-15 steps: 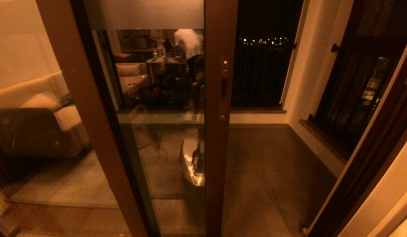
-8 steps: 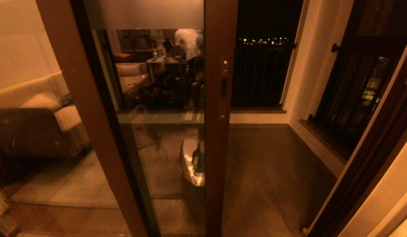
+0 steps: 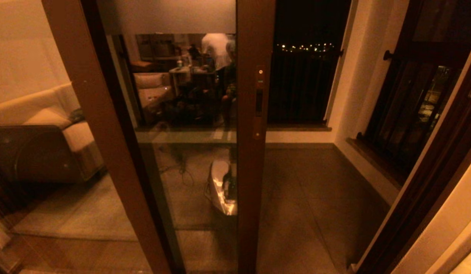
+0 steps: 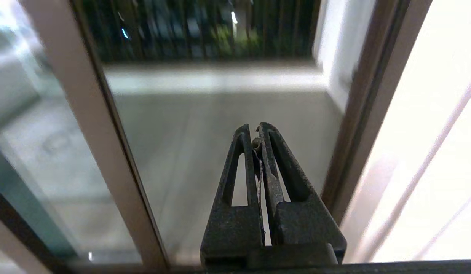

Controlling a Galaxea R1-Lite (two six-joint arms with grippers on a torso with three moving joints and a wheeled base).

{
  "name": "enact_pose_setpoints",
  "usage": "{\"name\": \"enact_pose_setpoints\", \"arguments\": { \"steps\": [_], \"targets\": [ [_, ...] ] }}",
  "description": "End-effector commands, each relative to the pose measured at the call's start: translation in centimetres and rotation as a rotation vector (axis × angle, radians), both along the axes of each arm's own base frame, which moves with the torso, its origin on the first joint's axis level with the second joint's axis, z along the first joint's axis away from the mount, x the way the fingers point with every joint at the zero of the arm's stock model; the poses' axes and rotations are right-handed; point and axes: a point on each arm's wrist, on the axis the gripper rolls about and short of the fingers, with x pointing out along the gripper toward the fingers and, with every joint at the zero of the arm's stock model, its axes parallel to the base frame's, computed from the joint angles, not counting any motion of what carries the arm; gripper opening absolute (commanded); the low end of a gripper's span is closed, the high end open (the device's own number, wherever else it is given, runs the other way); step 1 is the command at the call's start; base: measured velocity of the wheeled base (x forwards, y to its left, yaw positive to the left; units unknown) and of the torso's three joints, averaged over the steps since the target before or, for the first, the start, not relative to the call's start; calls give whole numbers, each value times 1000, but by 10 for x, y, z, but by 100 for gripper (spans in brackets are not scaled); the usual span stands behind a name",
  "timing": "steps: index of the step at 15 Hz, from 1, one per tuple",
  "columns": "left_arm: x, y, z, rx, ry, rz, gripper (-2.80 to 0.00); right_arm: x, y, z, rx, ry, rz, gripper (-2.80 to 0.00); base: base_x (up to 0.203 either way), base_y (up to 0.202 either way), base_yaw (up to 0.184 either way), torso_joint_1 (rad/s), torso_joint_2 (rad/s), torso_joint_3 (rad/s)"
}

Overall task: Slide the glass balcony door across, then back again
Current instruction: Close the slid door

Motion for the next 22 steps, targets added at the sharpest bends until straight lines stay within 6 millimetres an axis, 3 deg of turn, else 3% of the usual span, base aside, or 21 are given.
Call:
{"name": "enact_pose_setpoints", "arguments": {
  "steps": [1, 5, 7, 11, 15, 19, 20, 22],
  "targets": [
    [2, 0, -6, -1, 24, 5, -280, 2, 0, 49, -4, -28, 15, -280, 0, 0, 0, 0, 0, 0],
    [2, 0, -6, -41, 27, 6, -280, 40, 2, 160, -27, -47, 74, -280, 0, 0, 0, 0, 0, 0],
    [2, 0, -6, -40, 27, 5, -280, 71, 3, 189, -68, 2, 102, -280, 0, 0, 0, 0, 0, 0],
    [2, 0, -6, -40, 25, 4, -280, 140, 17, 210, -100, 219, 226, -280, 0, 0, 0, 0, 0, 0],
    [2, 0, -6, -40, 30, 3, -280, 173, 72, 222, -85, 311, 350, -280, 0, 0, 0, 0, 0, 0],
    [2, 0, -7, -43, 30, 7, -280, 222, 122, 216, 4, 394, 256, -280, 0, 0, 0, 0, 0, 0],
    [2, 0, -6, -43, 29, 6, -280, 229, 139, 212, -15, 404, 231, -280, 0, 0, 0, 0, 0, 0],
    [2, 0, -7, -43, 32, 7, -280, 238, 159, 221, -10, 367, 209, -280, 0, 0, 0, 0, 0, 0]
  ]
}}
